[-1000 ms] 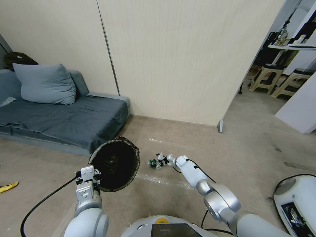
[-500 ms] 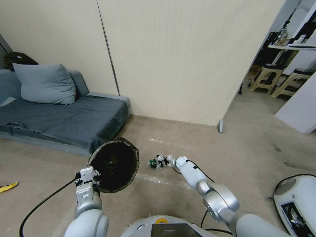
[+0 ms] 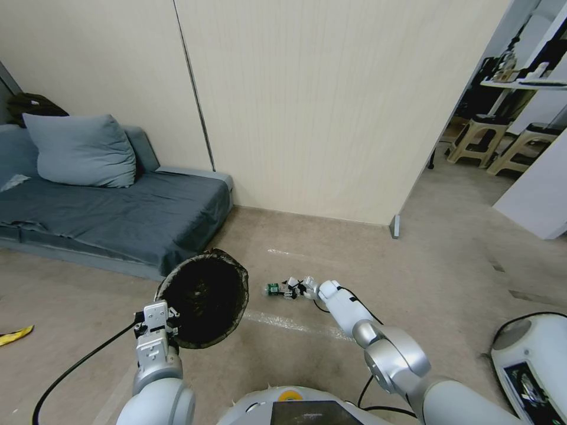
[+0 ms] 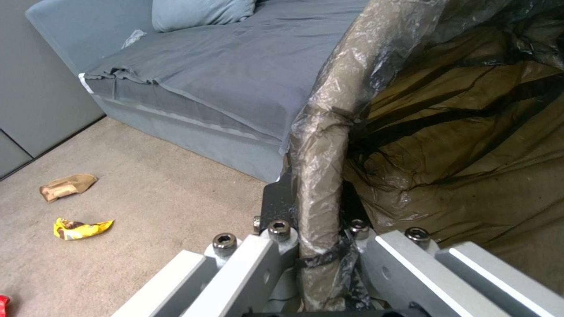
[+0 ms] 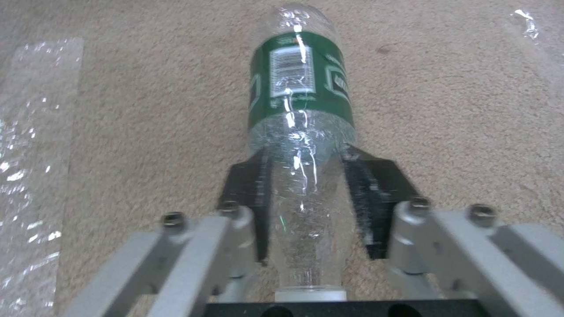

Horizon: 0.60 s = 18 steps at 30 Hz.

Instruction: Pick up the trash bin, then pick up the garbage from the floor and place it into the trash bin.

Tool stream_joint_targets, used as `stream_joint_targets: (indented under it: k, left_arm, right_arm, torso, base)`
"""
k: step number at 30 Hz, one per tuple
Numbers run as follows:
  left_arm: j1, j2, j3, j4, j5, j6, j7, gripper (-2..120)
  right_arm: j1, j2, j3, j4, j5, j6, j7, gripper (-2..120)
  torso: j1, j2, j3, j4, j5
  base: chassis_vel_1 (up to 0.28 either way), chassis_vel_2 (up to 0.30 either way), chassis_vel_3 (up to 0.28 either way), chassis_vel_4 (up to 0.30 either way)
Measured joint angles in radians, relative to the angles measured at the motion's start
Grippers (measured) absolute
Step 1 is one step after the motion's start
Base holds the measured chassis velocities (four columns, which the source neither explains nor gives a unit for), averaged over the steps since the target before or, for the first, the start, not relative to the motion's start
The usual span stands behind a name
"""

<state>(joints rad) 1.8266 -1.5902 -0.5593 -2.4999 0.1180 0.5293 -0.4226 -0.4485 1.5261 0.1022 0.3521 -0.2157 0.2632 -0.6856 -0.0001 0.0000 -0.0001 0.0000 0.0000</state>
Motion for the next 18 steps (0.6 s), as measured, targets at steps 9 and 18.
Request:
stream_joint_targets:
  k: [9, 18]
  left_arm:
    - [0.0, 0.002, 0.002, 0.0, 0.001, -0.001, 0.0, 0]
    - [0.001, 0.007, 0.002, 0.0, 0.0, -0.001, 0.0, 0]
  right_arm:
    - [0.008, 0.002, 0.01, -0.011, 0.016, -0.009, -0.004, 0]
    - [-0.007, 0.001, 0.007, 0.0, 0.018, 0.001, -0.009, 0]
  torso:
    - [0.0, 0.0, 0.0, 0.0, -0.0001]
    - [0.0, 0.0, 0.0, 0.0, 0.0]
  base:
    - [0.0, 0.0, 0.0, 0.0]
    - [0.0, 0.0, 0.0, 0.0]
